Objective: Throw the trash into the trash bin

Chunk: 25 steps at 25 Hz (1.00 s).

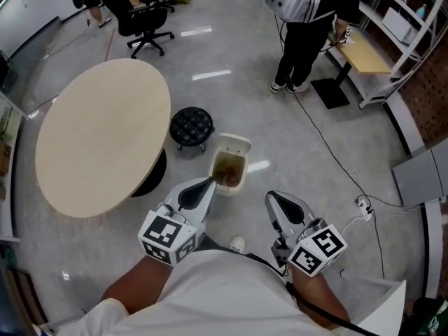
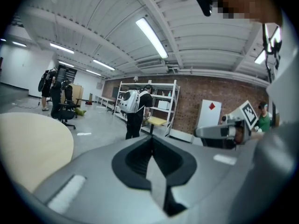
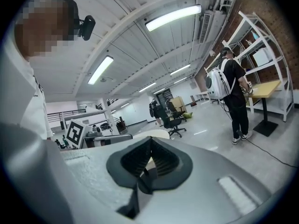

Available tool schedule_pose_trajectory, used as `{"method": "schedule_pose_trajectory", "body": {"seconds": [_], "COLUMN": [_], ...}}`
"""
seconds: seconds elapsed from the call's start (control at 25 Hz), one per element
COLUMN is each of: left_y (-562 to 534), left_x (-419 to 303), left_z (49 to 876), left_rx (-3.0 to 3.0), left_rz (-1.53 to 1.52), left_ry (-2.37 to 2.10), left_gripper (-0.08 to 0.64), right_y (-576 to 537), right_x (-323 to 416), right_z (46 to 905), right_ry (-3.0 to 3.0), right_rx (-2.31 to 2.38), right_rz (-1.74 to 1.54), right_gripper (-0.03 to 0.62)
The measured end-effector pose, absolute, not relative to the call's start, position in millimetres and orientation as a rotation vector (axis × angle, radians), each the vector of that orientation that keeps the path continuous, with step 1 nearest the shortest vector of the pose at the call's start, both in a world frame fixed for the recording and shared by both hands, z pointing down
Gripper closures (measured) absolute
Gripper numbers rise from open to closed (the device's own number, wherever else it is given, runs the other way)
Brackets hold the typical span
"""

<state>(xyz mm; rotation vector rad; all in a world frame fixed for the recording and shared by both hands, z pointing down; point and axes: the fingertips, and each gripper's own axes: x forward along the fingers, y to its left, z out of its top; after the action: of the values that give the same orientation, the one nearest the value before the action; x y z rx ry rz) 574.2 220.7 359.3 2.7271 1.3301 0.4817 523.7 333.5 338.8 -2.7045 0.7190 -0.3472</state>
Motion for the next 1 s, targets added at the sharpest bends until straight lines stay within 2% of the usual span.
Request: {"method": "schedule_pose_trajectory", "body": {"seconds": [0.36,1.0], "left_y": [220.3,210.0], "left_x": [550.0,605.2], "left_z": [371.2,358.2], "left_rx": [2.740,2.705], "left_rz": [0.559,0.520], "left_ry": [1.231,1.479], "left_gripper": [0.554,0.554], "right_y": [344.1,318.5], "right_x": [511.3,540.6], "right_z": [358.0,354.9], "right_ry": [0.770,0.545], "right_rx": [-2.661,-2.707], "right_rz": [-0.366,-0.378], "right_gripper": [0.591,0.591]}}
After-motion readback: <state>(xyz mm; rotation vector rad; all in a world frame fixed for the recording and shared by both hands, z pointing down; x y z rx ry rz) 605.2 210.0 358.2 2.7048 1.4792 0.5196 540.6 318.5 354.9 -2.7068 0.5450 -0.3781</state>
